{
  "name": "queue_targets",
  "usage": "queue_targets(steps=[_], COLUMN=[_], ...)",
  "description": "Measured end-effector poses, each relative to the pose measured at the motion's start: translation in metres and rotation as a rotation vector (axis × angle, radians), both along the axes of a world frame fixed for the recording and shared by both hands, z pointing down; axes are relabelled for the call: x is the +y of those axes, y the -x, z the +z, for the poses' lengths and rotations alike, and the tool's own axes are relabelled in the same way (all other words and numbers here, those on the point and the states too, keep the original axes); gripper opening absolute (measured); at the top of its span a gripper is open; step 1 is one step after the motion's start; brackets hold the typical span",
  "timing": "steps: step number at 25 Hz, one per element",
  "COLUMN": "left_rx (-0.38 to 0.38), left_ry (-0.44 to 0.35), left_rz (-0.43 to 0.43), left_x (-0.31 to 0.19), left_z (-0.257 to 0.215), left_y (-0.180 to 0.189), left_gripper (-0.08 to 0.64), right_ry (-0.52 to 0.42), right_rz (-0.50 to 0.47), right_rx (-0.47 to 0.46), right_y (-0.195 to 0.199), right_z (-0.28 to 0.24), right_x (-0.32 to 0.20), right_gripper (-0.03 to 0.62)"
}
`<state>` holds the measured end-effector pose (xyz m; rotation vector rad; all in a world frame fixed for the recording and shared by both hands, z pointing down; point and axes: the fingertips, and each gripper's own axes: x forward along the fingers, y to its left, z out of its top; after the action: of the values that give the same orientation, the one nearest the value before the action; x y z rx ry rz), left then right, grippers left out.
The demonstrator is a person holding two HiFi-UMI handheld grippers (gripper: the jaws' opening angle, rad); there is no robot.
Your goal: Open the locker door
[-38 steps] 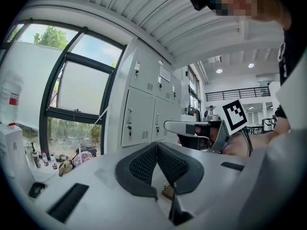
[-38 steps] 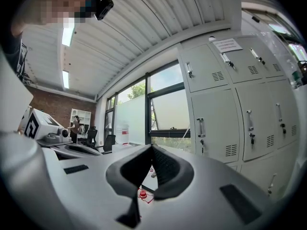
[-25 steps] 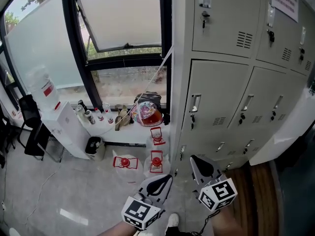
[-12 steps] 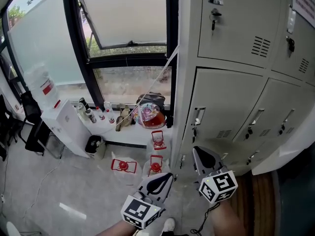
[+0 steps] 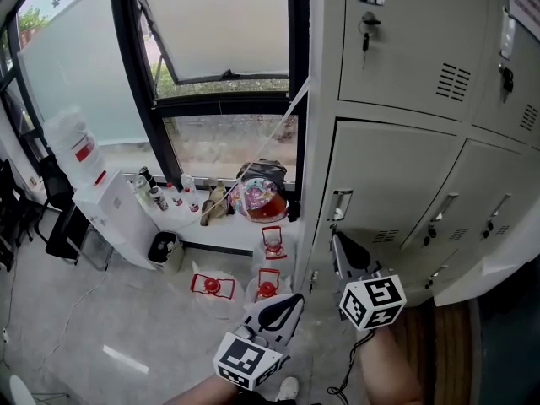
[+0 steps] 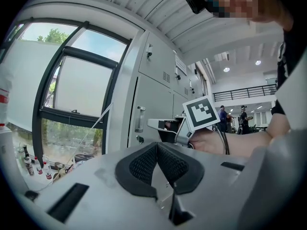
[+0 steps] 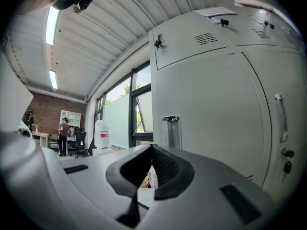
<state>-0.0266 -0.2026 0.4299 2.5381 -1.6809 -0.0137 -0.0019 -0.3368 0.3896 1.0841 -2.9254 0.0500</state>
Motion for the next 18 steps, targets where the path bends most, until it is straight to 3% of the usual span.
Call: queue_targets(steps=[3, 5, 11, 18], left_rx=[0.004, -0.006, -0.013, -0.026], left_ry=[0.004, 0.001, -0.001, -0.007], left_rz=[0.011, 0.025, 0.075, 0.149], left_x=[-0.002, -0.004, -0.014, -0.020], left_z=[-0.001, -0.003, -0.008, -0.010], left_y=[0.002, 0.005, 0.023, 0.048], left_gripper=[0.017, 0.017, 0.017, 0.017], right_ry=[-0.005, -0.010, -0.009, -0.009], right_rz=[0.028, 0.049, 0.140, 0.265], right_rx=[0.011, 0.019, 0.031, 0.049], right_y=[0.003, 0.006, 0.016, 0.029], right_z=[0.000, -0.001, -0.002, -0.005], right_x=[-0.010, -0.015, -0.032, -0.049], right_gripper=[0.055, 0.109, 0.195, 0.242])
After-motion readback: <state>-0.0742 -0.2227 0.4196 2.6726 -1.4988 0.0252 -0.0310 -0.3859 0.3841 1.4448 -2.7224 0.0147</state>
